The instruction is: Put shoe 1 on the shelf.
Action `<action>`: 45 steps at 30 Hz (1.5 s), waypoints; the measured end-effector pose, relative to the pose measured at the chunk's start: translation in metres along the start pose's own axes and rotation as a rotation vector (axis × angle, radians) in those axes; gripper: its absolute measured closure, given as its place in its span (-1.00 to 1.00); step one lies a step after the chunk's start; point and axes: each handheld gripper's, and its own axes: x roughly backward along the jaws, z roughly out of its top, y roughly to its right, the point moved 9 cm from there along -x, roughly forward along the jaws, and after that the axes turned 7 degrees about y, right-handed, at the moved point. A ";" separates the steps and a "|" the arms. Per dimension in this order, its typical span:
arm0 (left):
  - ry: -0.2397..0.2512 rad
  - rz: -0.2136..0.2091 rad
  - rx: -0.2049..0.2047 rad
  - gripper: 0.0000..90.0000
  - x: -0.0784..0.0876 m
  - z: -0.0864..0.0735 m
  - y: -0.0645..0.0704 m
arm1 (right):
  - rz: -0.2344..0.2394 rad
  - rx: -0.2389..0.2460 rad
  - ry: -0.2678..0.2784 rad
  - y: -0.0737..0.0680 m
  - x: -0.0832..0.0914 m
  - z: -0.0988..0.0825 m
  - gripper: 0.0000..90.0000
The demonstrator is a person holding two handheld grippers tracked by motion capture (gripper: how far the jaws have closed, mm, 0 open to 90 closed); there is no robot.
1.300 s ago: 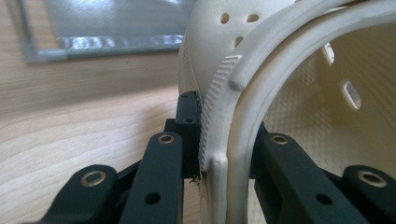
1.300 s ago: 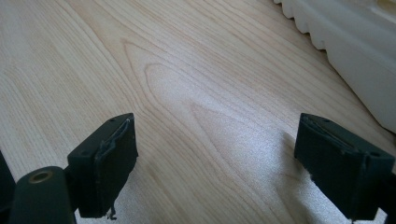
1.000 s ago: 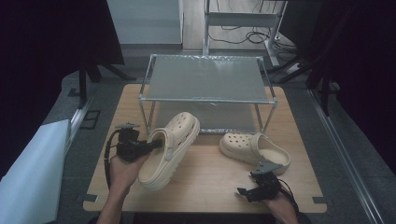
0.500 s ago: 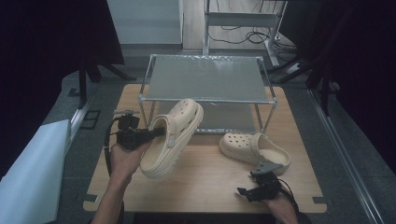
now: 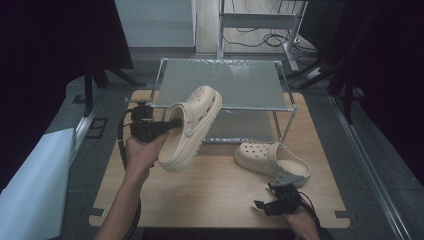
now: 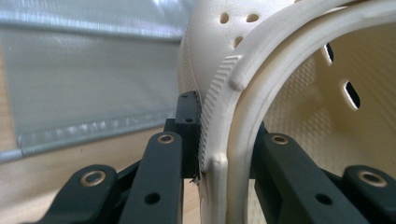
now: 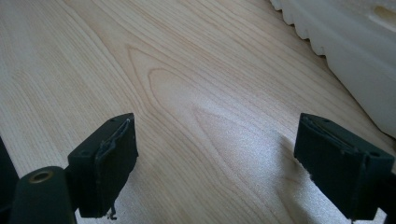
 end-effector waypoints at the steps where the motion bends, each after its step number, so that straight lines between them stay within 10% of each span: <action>1: 0.000 0.000 0.000 0.69 0.000 0.000 0.000 | 0.000 0.000 0.000 0.000 0.000 0.000 -0.71; 24: 0.106 0.071 0.123 0.69 -0.050 0.062 -0.019 | -0.002 -0.004 -0.006 0.000 -0.001 -0.001 -0.71; 45: 0.123 0.198 0.136 0.69 -0.093 0.101 -0.046 | 0.005 -0.008 -0.002 0.000 0.000 -0.001 -0.70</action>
